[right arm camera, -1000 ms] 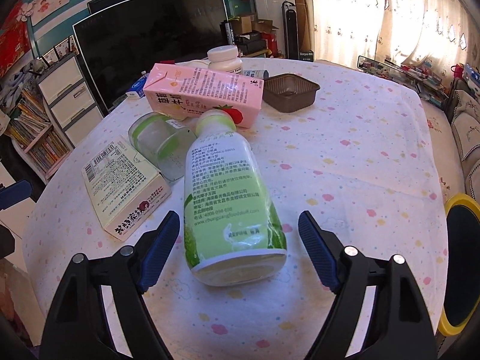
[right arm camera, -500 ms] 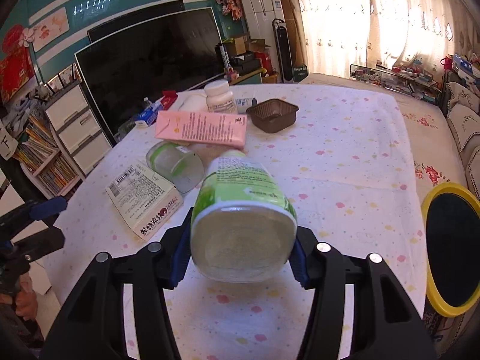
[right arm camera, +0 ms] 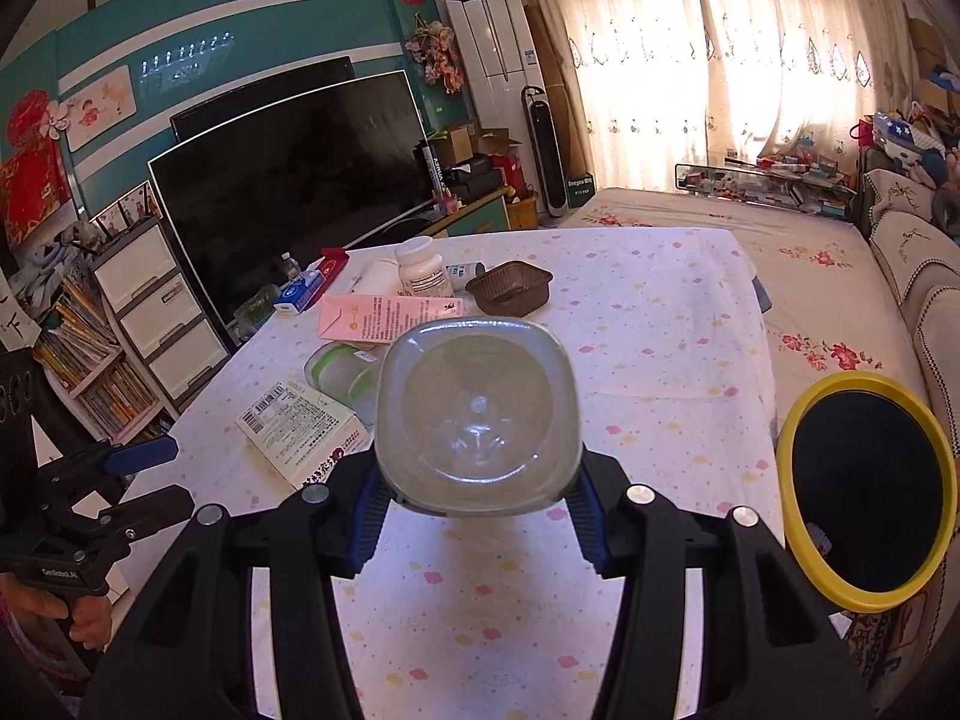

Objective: Collect trash
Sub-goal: 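Grasp the green-labelled bottle by its base with the right gripper and lift, then carry the bottle over the yellow-rimmed bin and open the right gripper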

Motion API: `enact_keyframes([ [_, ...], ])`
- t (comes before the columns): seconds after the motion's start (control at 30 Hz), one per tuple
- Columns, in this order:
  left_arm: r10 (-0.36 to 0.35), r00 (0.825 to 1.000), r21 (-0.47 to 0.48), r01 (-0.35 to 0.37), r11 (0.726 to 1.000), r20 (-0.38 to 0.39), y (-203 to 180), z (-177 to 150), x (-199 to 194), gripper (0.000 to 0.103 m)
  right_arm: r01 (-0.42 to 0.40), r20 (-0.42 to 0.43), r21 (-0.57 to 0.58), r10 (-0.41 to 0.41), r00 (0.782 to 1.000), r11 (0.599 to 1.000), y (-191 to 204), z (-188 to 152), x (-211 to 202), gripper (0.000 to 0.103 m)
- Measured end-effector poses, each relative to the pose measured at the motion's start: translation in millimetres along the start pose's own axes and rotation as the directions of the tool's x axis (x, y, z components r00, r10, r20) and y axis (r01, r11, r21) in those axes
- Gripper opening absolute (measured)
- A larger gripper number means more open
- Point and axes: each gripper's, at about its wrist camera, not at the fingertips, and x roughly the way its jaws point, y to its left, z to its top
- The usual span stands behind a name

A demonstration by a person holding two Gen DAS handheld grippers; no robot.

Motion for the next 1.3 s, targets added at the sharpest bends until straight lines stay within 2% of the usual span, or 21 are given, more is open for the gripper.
enact_keyframes([
  [0.47, 0.005, 1.000, 0.009, -0.005, 1.000, -0.019, -3.6, -0.7, 7.6, 0.086, 0.039, 0.057, 0.060, -0.042, 0.997, 0.997, -27.1, 6.3, -22.6, 0.049],
  [0.7, 0.011, 1.000, 0.021, -0.010, 1.000, -0.026, -9.8, 1.0, 10.7, 0.086, 0.119, 0.115, 0.153, -0.137, 0.984, 0.981, -75.1, 12.3, -47.2, 0.049],
  [0.83, 0.007, 0.999, 0.025, -0.006, 1.000, -0.038, -14.1, 1.2, 14.9, 0.086, 0.223, 0.129, 0.202, -0.252, 0.959, 0.953, -112.3, 13.0, -55.1, 0.049],
  [1.0, 0.006, 0.999, 0.042, -0.004, 0.999, -0.047, -20.2, 0.4, 18.0, 0.086, 0.352, 0.084, 0.267, -0.386, 0.919, 0.897, -161.9, 3.3, -48.2, 0.049],
  [1.3, 0.016, 0.998, 0.046, -0.013, 0.999, -0.059, -22.2, 3.4, 23.3, 0.086, 0.481, -0.061, 0.332, -0.490, 0.869, 0.811, -227.2, -33.7, -5.5, 0.049],
])
